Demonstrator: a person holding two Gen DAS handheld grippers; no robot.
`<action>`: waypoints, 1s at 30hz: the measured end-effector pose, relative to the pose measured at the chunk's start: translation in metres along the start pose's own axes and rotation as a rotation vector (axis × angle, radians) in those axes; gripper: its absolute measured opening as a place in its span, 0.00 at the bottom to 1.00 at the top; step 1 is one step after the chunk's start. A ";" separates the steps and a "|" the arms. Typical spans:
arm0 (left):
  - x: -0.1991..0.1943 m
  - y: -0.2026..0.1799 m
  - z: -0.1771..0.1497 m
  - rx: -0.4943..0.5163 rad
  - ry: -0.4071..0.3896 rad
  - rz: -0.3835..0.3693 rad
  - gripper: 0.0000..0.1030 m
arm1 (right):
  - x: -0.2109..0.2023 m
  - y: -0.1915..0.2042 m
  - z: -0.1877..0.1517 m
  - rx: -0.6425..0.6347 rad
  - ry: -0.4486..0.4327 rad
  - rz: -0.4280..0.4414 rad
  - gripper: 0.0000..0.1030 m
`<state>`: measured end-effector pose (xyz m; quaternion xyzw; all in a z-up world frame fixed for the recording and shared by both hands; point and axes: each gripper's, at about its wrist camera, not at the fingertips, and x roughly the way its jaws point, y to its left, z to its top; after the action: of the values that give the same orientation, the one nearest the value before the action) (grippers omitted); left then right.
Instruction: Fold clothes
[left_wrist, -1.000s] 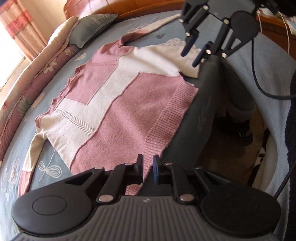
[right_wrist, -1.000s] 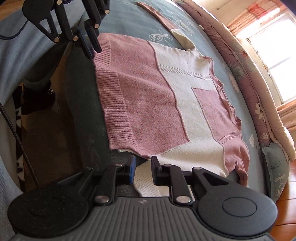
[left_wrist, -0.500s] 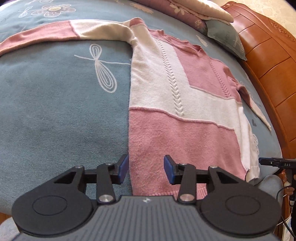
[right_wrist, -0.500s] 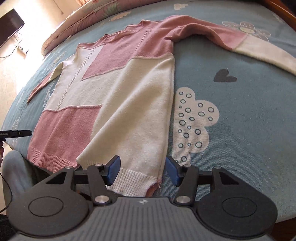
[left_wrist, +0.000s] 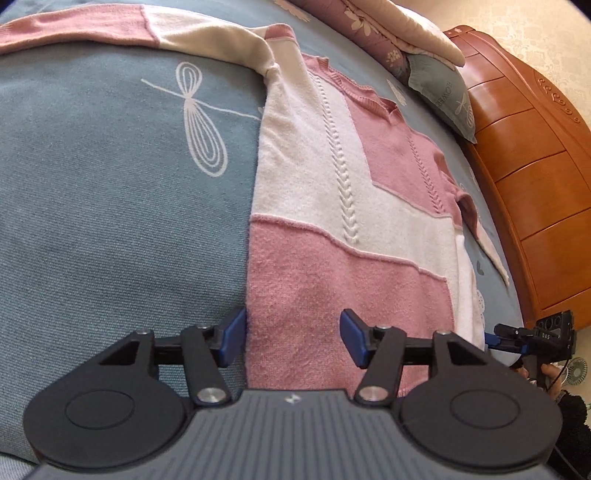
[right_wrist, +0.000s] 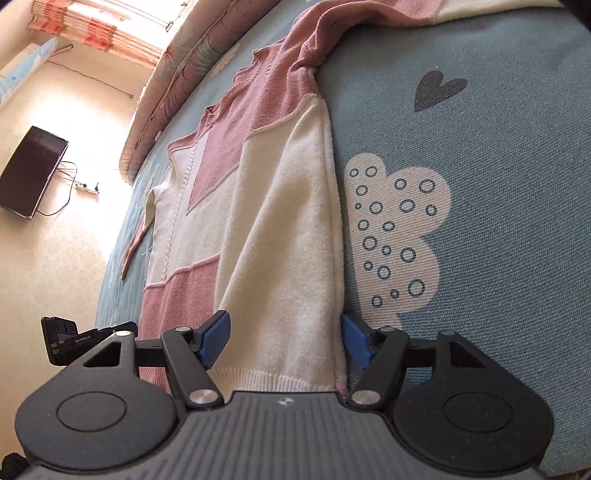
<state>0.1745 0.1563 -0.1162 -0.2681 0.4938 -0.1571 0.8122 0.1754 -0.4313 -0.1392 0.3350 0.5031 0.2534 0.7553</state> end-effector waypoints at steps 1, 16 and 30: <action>0.000 0.005 0.001 -0.028 -0.004 -0.026 0.56 | -0.002 -0.006 -0.001 0.018 -0.010 0.029 0.69; 0.006 -0.002 0.005 0.018 -0.024 -0.020 0.56 | 0.005 0.008 -0.009 -0.073 -0.095 -0.129 0.12; -0.013 -0.085 0.015 0.356 -0.138 0.199 0.56 | -0.011 0.078 -0.020 -0.390 -0.205 -0.493 0.42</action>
<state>0.1826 0.0984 -0.0510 -0.0804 0.4255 -0.1420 0.8901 0.1489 -0.3840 -0.0785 0.0758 0.4322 0.1195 0.8906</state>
